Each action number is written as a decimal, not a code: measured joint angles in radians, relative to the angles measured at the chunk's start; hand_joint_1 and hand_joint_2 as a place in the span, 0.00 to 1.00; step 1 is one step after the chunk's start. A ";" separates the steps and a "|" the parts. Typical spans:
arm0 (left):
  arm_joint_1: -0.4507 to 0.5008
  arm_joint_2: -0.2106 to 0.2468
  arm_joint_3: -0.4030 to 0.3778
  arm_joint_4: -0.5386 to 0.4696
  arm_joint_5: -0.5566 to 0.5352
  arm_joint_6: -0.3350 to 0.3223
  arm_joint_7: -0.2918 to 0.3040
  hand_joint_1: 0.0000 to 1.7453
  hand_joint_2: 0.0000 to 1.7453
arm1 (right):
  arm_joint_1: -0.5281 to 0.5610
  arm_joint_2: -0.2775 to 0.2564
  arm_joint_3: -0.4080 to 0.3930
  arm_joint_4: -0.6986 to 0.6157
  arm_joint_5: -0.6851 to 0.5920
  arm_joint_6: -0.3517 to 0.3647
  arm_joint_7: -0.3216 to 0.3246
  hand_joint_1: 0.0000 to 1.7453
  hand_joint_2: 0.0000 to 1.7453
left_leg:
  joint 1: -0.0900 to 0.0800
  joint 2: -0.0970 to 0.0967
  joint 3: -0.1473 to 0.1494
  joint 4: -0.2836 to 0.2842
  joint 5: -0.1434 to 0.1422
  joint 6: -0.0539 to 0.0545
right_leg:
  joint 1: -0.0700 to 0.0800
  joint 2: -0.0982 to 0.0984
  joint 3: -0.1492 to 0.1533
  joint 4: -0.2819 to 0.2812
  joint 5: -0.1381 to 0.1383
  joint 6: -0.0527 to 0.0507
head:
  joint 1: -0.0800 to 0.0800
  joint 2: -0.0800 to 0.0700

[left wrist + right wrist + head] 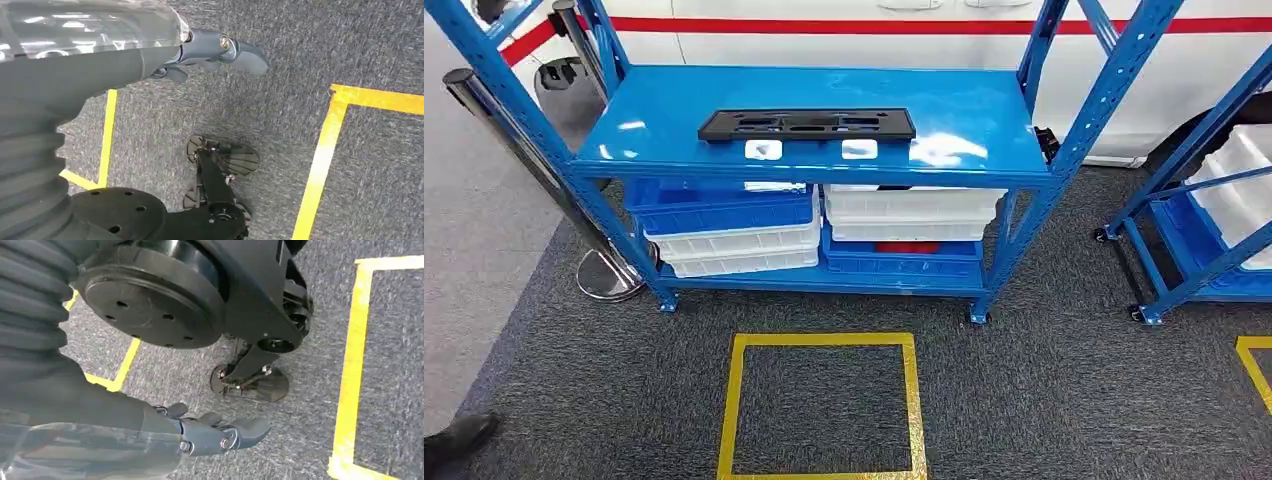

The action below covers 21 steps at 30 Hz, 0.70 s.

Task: Take the parts from the cabinet and place them on the table.

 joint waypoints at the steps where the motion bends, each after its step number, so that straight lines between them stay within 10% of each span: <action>1: -0.001 -0.001 0.001 0.001 -0.001 0.002 0.000 0.00 0.00 | -0.001 0.001 0.000 0.001 0.000 0.005 -0.015 0.00 0.00 | 0.000 0.000 0.000 0.000 0.000 0.000 | 0.000 0.000 0.000 0.000 0.000 0.000 | 0.000 0.000; 9: -0.017 0.000 0.032 0.010 0.025 0.041 0.000 0.00 0.00 | -0.087 0.033 0.000 -0.029 -0.031 0.292 -0.460 0.00 0.00 | 0.000 0.000 -0.001 0.000 0.002 -0.001 | 0.001 0.001 -0.001 0.001 0.002 -0.001 | 0.000 0.000; 13: -0.019 0.002 0.049 0.010 0.026 0.043 -0.008 0.00 0.00 | -0.155 0.049 0.000 -0.061 -0.039 0.326 -0.510 0.00 0.00 | 0.000 0.000 0.000 0.000 0.002 0.000 | 0.000 0.000 -0.001 0.000 0.003 -0.001 | 0.000 0.000; 14: -0.019 0.002 0.053 0.010 0.026 0.044 -0.008 0.00 0.00 | -0.162 0.053 0.000 -0.070 -0.040 0.327 -0.512 0.00 1.00 | 0.000 0.000 0.000 0.000 0.003 0.000 | 0.000 0.000 -0.001 0.000 0.003 -0.001 | 0.000 0.000; 15: -0.018 0.003 0.055 0.011 0.026 0.046 -0.010 0.00 0.00 | -0.160 0.053 0.000 -0.089 -0.040 0.329 -0.513 0.00 1.00 | -0.001 0.000 -0.002 0.004 0.003 0.001 | -0.001 0.000 -0.001 -0.001 0.004 0.000 | 0.000 0.000; 16: -0.018 0.004 0.057 0.011 0.027 0.050 -0.011 0.00 0.00 | -0.146 0.053 0.001 -0.130 -0.042 0.333 -0.514 0.00 0.00 | -0.001 -0.001 -0.004 0.005 0.002 0.001 | -0.001 -0.001 -0.002 0.000 0.004 0.000 | 0.000 0.000; 21: -0.016 0.012 0.083 0.014 0.043 0.052 -0.017 0.00 0.00 | -0.087 0.053 0.018 -0.576 -0.099 0.352 -0.515 0.00 0.00 | -0.001 0.000 -0.012 0.013 0.001 0.004 | -0.003 0.000 -0.008 0.000 0.007 0.005 | 0.000 0.000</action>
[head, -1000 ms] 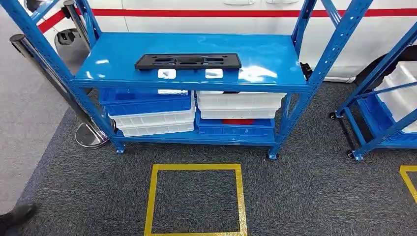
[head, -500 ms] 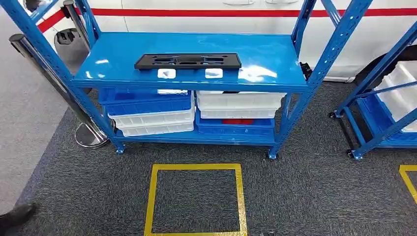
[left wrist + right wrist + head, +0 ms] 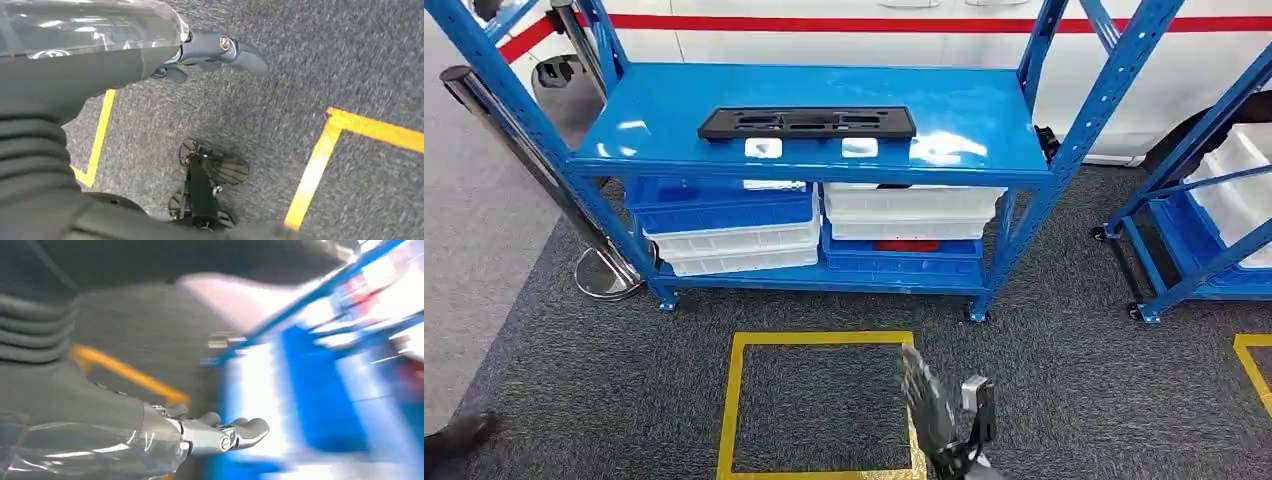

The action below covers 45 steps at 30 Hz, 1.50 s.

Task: Take the parts from the cabinet and place them on the table.

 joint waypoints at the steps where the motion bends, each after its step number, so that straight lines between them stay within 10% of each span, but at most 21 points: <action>1: 0.002 0.001 0.006 0.000 0.003 0.003 -0.002 0.00 0.00 | 0.016 0.000 0.003 -0.129 -0.012 0.002 0.000 0.00 0.00 | 0.000 -0.001 -0.003 0.003 0.000 0.001 | -0.002 -0.001 0.000 0.000 0.000 0.001 | 0.000 0.000; 6: 0.022 0.011 0.050 0.002 0.036 0.047 0.003 0.00 0.00 | 0.055 -0.011 0.024 -0.720 0.006 0.000 0.000 0.00 0.00 | 0.012 0.001 -0.002 -0.013 0.012 0.027 | -0.004 -0.001 -0.001 -0.001 -0.002 0.018 | 0.000 0.000; 11: 0.035 0.014 0.090 0.003 0.053 0.063 0.008 0.00 0.00 | 0.063 -0.071 0.087 -1.043 0.054 -0.094 0.000 0.00 0.00 | 0.003 0.005 -0.004 -0.017 0.016 0.035 | 0.005 -0.003 -0.154 0.307 -0.141 0.009 | 0.001 0.000; 13: 0.040 0.014 0.099 0.004 0.053 0.063 0.008 0.00 0.00 | 0.068 -0.089 0.103 -1.115 0.058 -0.101 0.000 0.00 0.00 | 0.002 0.002 -0.001 -0.015 0.013 0.033 | 0.006 -0.003 -0.141 0.262 -0.081 0.004 | 0.001 0.000; 15: 0.040 0.014 0.103 0.004 0.053 0.064 0.009 0.00 0.00 | 0.067 -0.102 0.118 -1.174 0.058 -0.108 0.000 0.00 0.00 | 0.002 -0.001 0.004 -0.009 0.007 0.027 | 0.008 -0.003 -0.064 0.086 0.020 -0.007 | 0.001 0.000; 22: 0.034 0.013 0.120 0.005 0.047 0.065 0.015 0.00 0.00 | 0.028 -0.150 0.211 -1.213 0.035 -0.170 0.001 0.00 0.00 | 0.002 0.004 -0.012 0.014 -0.016 -0.015 | 0.013 -0.003 -0.037 0.004 0.026 -0.044 | 0.001 0.000; 25: 0.033 0.012 0.124 0.005 0.046 0.062 0.008 0.00 0.00 | 0.012 -0.157 0.246 -1.194 0.017 -0.176 0.002 0.00 0.00 | 0.004 0.004 -0.117 0.231 -0.124 -0.025 | 0.016 -0.009 -0.037 0.004 0.024 -0.054 | 0.001 0.000; 27: 0.037 0.012 0.126 0.005 0.041 0.059 0.017 0.00 0.00 | 0.007 -0.166 0.259 -1.155 -0.013 -0.196 0.019 0.00 0.00 | 0.004 0.004 -0.158 0.307 -0.129 -0.028 | 0.017 -0.010 -0.036 0.004 0.024 -0.054 | 0.000 0.000; 31: 0.038 0.012 0.129 0.005 0.035 0.048 0.025 0.00 0.00 | 0.011 -0.167 0.271 -1.103 -0.016 -0.307 0.061 0.00 0.00 | 0.004 0.006 -0.032 0.014 0.029 -0.018 | 0.017 -0.010 -0.027 0.006 0.018 -0.047 | 0.001 0.000; 37: 0.038 0.007 0.143 0.005 0.034 0.031 0.027 0.00 0.00 | 0.035 -0.181 0.326 -1.064 -0.041 -0.369 0.114 0.00 0.00 | 0.003 0.005 -0.016 -0.018 0.026 0.024 | 0.020 -0.009 -0.031 0.016 0.011 -0.014 | 0.001 0.000; 41: 0.036 0.005 0.144 0.005 0.029 0.027 0.026 0.00 0.00 | -0.001 -0.217 0.368 -0.998 -0.082 -0.415 0.119 0.00 0.00 | -0.002 0.006 -0.015 -0.018 0.019 0.039 | 0.022 -0.008 -0.179 0.291 -0.106 -0.009 | 0.001 0.000; 43: 0.037 0.005 0.144 0.005 0.025 0.024 0.025 0.00 0.00 | -0.023 -0.235 0.384 -0.966 -0.111 -0.433 0.119 0.00 0.00 | -0.003 0.004 -0.008 -0.017 0.014 0.040 | 0.022 -0.008 -0.195 0.295 -0.070 -0.011 | 0.001 0.000; 45: 0.038 0.005 0.144 0.005 0.024 0.021 0.024 0.00 0.00 | -0.044 -0.250 0.396 -0.947 -0.115 -0.451 0.120 0.00 0.00 | -0.004 0.001 0.007 -0.017 0.005 0.036 | 0.023 -0.008 -0.129 0.145 0.027 -0.019 | 0.001 0.000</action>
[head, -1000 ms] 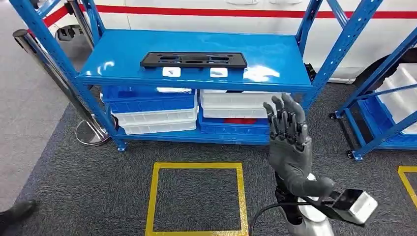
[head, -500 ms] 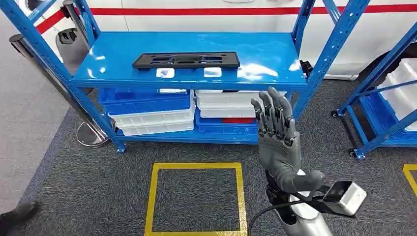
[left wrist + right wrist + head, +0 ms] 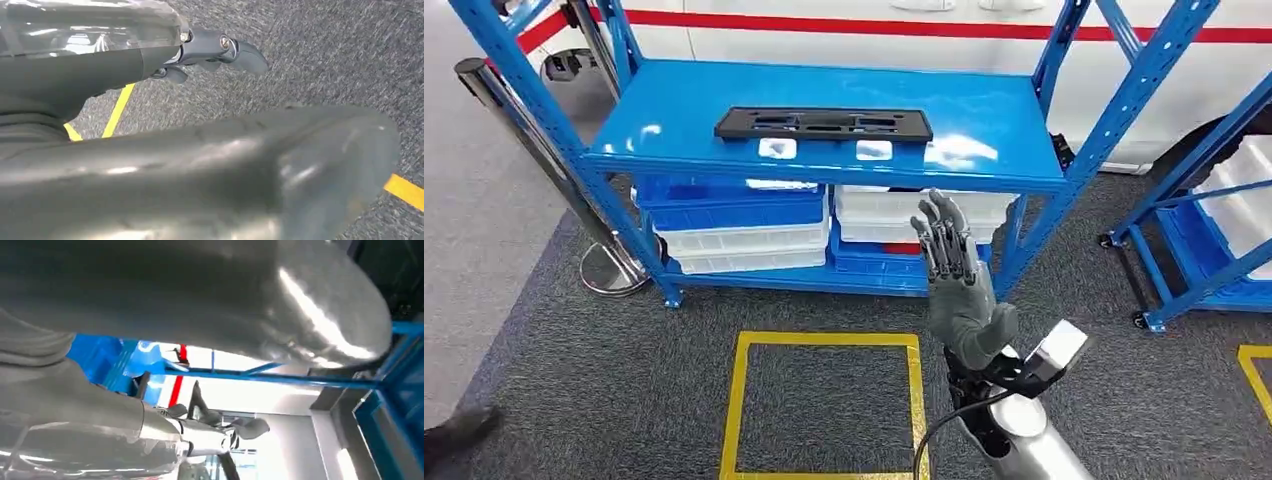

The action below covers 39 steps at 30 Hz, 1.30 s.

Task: Take the parts from the cabinet and place them on the table.

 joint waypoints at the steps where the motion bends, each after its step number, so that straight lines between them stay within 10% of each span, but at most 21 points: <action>1: 0.000 -0.001 0.000 0.000 -0.004 -0.002 0.000 0.00 0.00 | -0.014 -0.007 0.008 0.008 0.013 -0.032 0.003 0.00 0.00 | -0.001 -0.001 0.011 0.000 -0.008 -0.004 | 0.001 0.000 0.047 -0.103 0.049 -0.008 | 0.000 0.000; 8: -0.008 0.000 0.000 0.000 -0.030 -0.005 -0.006 0.00 0.00 | -0.068 -0.063 0.063 0.041 0.021 -0.167 -0.014 0.00 0.00 | -0.003 0.004 0.009 0.043 -0.052 -0.041 | -0.001 0.001 0.099 -0.156 0.003 -0.041 | -0.001 0.000; 12: -0.006 0.001 0.000 0.001 -0.030 -0.004 -0.006 0.00 0.00 | -0.073 -0.073 0.084 0.052 0.022 -0.169 -0.014 0.00 0.00 | 0.002 0.004 -0.174 0.330 -0.131 -0.053 | 0.000 0.001 0.131 -0.157 -0.028 -0.045 | -0.001 0.000; 14: -0.001 0.001 0.000 0.001 -0.030 -0.004 -0.006 0.00 0.00 | -0.073 -0.077 0.087 0.058 0.022 -0.170 -0.014 0.00 0.00 | 0.005 0.004 -0.181 0.266 -0.038 -0.052 | 0.000 0.005 0.163 -0.157 -0.052 -0.041 | -0.001 0.000; 16: 0.000 0.001 0.000 0.001 -0.030 -0.004 -0.006 0.00 0.00 | -0.074 -0.079 0.091 0.058 0.023 -0.170 -0.014 0.00 0.00 | 0.005 0.004 -0.127 0.080 0.100 -0.044 | 0.000 0.005 0.201 -0.157 -0.080 -0.036 | -0.001 0.000; 21: -0.003 0.002 0.000 0.005 -0.031 -0.003 -0.006 0.00 0.00 | -0.080 -0.085 0.100 0.063 0.023 -0.173 -0.016 0.00 0.00 | -0.006 0.002 -0.088 0.022 0.051 -0.007 | 0.004 0.005 0.217 -0.161 -0.091 -0.003 | 0.000 0.000; 23: 0.002 0.002 0.000 0.005 -0.032 -0.003 -0.008 0.00 0.00 | -0.080 -0.091 0.102 0.063 0.023 -0.179 -0.018 0.00 0.00 | -0.001 0.002 -0.052 0.000 0.043 0.003 | 0.000 0.005 0.191 -0.097 -0.087 0.001 | 0.000 0.000; 27: 0.000 0.002 0.000 0.005 -0.037 -0.004 -0.009 0.00 0.00 | -0.068 -0.098 0.108 0.063 0.026 -0.192 -0.024 0.00 0.00 | -0.001 -0.001 -0.013 -0.005 0.012 0.012 | -0.001 0.005 -0.003 0.149 -0.183 0.015 | 0.000 0.000; 30: 0.003 0.000 0.000 0.005 -0.042 -0.003 -0.009 0.00 0.00 | -0.056 -0.098 0.114 0.061 0.039 -0.203 -0.029 0.00 0.00 | 0.000 -0.006 0.039 -0.005 -0.026 0.005 | -0.001 0.003 -0.024 0.054 -0.109 0.015 | 0.000 0.000; 32: 0.007 -0.002 0.000 0.006 -0.043 -0.002 -0.008 0.00 0.00 | -0.045 -0.098 0.119 0.056 0.053 -0.208 -0.027 0.00 0.00 | -0.001 -0.007 0.063 -0.007 -0.054 -0.003 | 0.000 -0.001 -0.003 -0.102 0.062 0.003 | 0.000 0.000; 37: -0.003 -0.002 0.000 0.010 -0.044 0.006 -0.004 0.00 0.00 | -0.024 -0.097 0.128 0.037 0.079 -0.210 -0.021 0.00 0.00 | -0.006 -0.008 0.097 -0.005 -0.077 -0.033 | 0.005 0.006 0.012 -0.133 0.057 -0.032 | 0.000 0.000; 39: -0.007 -0.004 -0.001 0.010 -0.047 0.006 -0.004 0.00 0.00 | -0.021 -0.093 0.128 0.029 0.094 -0.207 -0.016 0.00 0.00 | -0.002 0.000 0.054 0.095 -0.084 -0.040 | 0.002 0.004 0.042 -0.143 0.042 -0.043 | 0.000 0.000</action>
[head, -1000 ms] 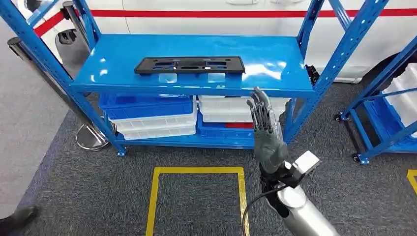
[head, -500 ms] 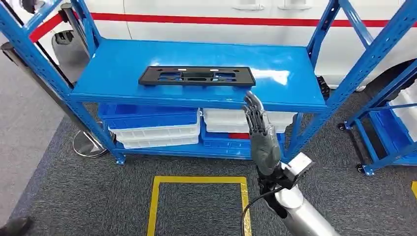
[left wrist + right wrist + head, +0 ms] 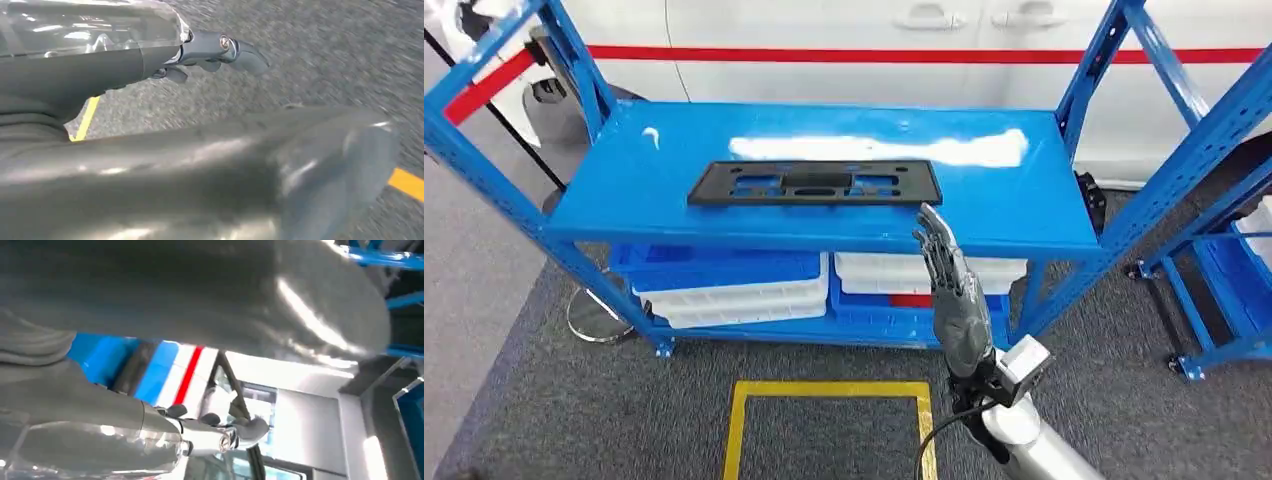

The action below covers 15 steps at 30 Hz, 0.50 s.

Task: Take the parts from the cabinet and place them on the table.

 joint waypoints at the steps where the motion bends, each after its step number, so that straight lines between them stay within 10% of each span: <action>1: -0.001 -0.001 0.000 0.000 -0.004 0.000 0.001 0.00 0.00 | 0.002 0.002 0.000 -0.002 0.008 0.003 0.003 0.00 0.00 | 0.001 0.000 -0.027 0.042 -0.009 -0.003 | 0.000 -0.001 0.005 -0.001 -0.005 -0.002 | 0.000 0.000; 5: 0.000 -0.001 0.000 0.000 -0.016 0.000 0.008 0.00 0.00 | 0.045 0.021 -0.002 -0.012 0.063 0.021 0.011 0.00 0.00 | 0.003 0.002 -0.166 0.206 -0.104 -0.013 | 0.001 0.000 0.041 -0.002 -0.038 -0.005 | 0.000 0.000; 7: 0.007 -0.001 0.000 0.000 -0.023 0.003 0.013 0.00 0.00 | 0.085 0.034 -0.005 -0.028 0.108 0.025 0.013 0.00 0.00 | 0.003 0.002 -0.164 0.116 -0.028 -0.008 | 0.002 0.002 0.074 -0.002 -0.060 -0.004 | 0.000 0.000; 9: 0.011 -0.001 0.000 0.000 -0.028 0.003 0.017 0.00 0.00 | 0.112 0.048 -0.006 -0.045 0.140 0.042 0.015 0.00 0.00 | -0.001 0.003 -0.138 -0.039 0.124 0.006 | 0.003 0.003 0.097 -0.005 -0.081 -0.002 | 0.000 0.000; 15: 0.009 0.005 0.000 0.001 -0.037 -0.011 0.009 0.00 0.00 | 0.103 0.063 -0.013 -0.046 0.153 0.077 0.046 0.00 0.00 | -0.002 0.002 -0.093 -0.100 0.126 0.041 | 0.006 0.008 0.124 0.020 -0.103 0.036 | 0.000 0.000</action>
